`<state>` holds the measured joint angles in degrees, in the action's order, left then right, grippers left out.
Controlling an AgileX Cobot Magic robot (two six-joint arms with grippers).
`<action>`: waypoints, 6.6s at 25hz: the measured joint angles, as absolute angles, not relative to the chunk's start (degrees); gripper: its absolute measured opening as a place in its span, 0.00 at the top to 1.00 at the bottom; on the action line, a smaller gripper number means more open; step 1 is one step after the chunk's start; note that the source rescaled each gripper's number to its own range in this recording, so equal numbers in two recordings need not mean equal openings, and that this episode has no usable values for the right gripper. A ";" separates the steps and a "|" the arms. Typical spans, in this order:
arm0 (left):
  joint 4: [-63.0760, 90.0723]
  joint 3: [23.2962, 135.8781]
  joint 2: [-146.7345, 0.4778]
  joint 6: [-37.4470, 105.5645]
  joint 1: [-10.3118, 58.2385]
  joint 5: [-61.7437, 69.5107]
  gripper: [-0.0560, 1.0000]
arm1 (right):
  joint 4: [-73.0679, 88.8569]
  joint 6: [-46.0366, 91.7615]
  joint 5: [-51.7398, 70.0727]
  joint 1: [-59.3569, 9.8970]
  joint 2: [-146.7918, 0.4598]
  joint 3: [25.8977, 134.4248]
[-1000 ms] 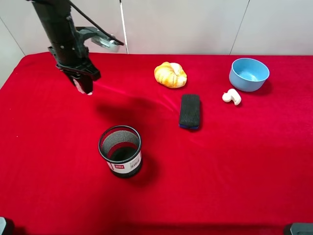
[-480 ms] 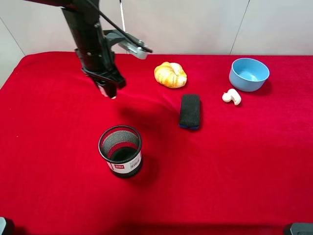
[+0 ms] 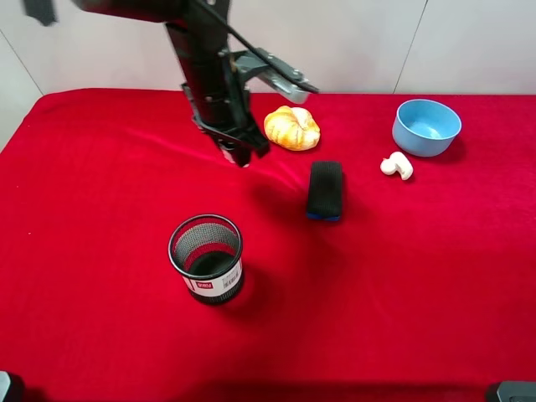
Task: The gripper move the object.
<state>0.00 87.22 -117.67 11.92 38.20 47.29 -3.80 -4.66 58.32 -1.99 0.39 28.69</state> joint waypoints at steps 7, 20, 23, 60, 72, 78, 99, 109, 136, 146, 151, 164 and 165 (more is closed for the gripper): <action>0.00 94.18 -123.01 11.70 41.91 49.43 0.95 | -3.75 -4.66 58.32 -1.99 0.39 28.69; 1.61 95.51 -127.67 10.98 45.18 49.50 0.95 | -3.75 -4.66 58.38 -1.99 0.39 28.69; 1.76 95.51 -128.89 10.63 45.50 49.50 0.95 | -3.75 -4.66 58.38 -1.99 0.39 28.69; 3.16 95.69 -131.41 10.40 45.92 49.53 0.45 | -3.75 -4.66 58.39 -1.99 0.39 28.69; 3.22 103.68 -131.32 10.27 45.92 59.57 0.45 | -3.75 -4.66 58.39 -1.99 0.39 28.69; 3.29 109.06 -131.32 10.22 45.97 65.94 0.45 | -3.75 -4.66 58.39 -1.99 0.39 28.69; 3.38 113.76 -122.93 8.90 48.42 68.37 0.45 | -3.52 -4.66 58.32 -1.99 0.39 28.69; 3.12 113.70 -116.11 7.35 48.42 68.43 0.45 | -3.52 -4.66 58.39 -1.99 0.39 28.69; 2.20 78.02 -78.30 3.51 48.42 67.96 0.00 | -3.52 -4.66 58.32 -1.99 0.39 28.69; 2.73 63.58 -56.96 3.59 48.42 68.04 0.00 | -3.52 -4.66 58.32 -1.99 0.39 28.69; 2.94 59.48 -50.30 5.49 48.42 68.45 0.00 | -3.52 -4.66 58.32 -1.99 0.39 28.69; 3.97 45.78 -30.80 5.66 29.82 66.89 0.00 | -3.52 -4.66 58.38 -1.99 0.39 28.69; 3.97 44.73 -28.87 5.66 27.92 66.15 0.00 | -3.52 -4.66 58.38 -1.99 0.39 28.69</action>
<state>3.97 44.73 -28.87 5.66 27.92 66.15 -3.52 -4.66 58.38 -1.99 0.39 28.69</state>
